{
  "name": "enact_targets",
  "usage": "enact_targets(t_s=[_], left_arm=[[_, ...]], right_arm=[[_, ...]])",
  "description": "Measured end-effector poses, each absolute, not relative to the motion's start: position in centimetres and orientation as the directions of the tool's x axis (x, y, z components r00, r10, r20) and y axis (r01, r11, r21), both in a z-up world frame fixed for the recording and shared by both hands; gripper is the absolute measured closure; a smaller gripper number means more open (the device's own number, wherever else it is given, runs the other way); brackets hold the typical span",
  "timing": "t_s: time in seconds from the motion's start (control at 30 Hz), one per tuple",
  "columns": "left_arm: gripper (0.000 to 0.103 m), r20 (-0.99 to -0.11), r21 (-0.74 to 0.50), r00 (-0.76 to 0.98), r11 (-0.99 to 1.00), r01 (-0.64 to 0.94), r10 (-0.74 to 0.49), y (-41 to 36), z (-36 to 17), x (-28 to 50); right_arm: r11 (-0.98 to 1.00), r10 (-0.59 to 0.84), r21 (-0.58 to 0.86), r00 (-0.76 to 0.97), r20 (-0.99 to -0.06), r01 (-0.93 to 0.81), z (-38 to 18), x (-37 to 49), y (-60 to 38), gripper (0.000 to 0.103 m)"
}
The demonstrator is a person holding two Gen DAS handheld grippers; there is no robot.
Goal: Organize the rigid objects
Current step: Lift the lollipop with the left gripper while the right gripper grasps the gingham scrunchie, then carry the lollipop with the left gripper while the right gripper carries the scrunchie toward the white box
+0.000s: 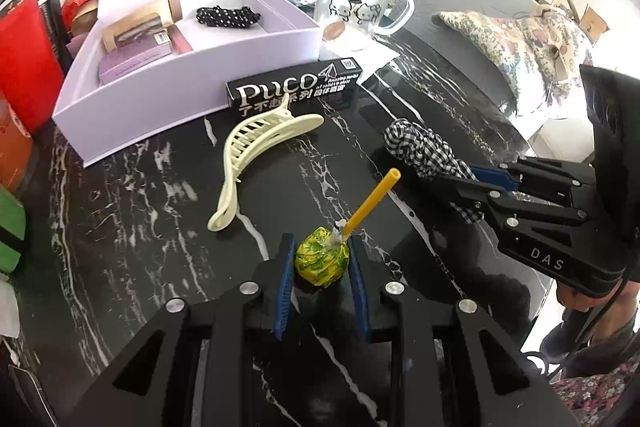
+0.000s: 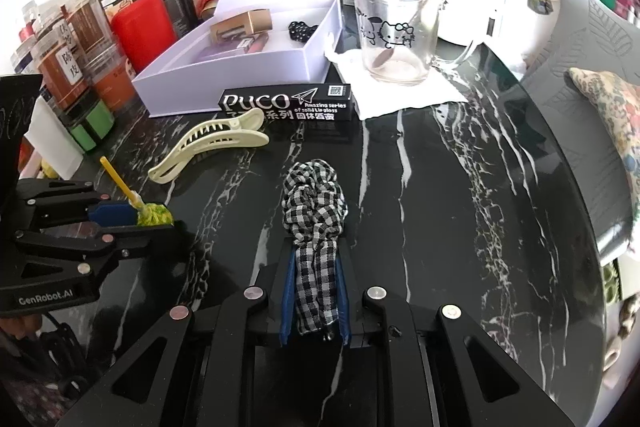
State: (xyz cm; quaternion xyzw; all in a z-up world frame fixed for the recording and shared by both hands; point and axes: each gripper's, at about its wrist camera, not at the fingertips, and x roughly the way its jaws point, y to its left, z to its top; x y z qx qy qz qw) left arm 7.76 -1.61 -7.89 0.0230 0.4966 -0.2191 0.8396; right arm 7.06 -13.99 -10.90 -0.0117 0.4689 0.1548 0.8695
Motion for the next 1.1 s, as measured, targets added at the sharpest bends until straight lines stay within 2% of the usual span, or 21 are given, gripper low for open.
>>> enact_targets(t_s=[1.1], left_arm=[[0.077,-0.748,-0.111,0.624,0.969,0.22,-0.227,2.5,-2.0,1.7]], right_arm=[[0.874,0.402,0.129,0.547,-0.734,-0.469,-7.0,1.4,-9.1,0.086]])
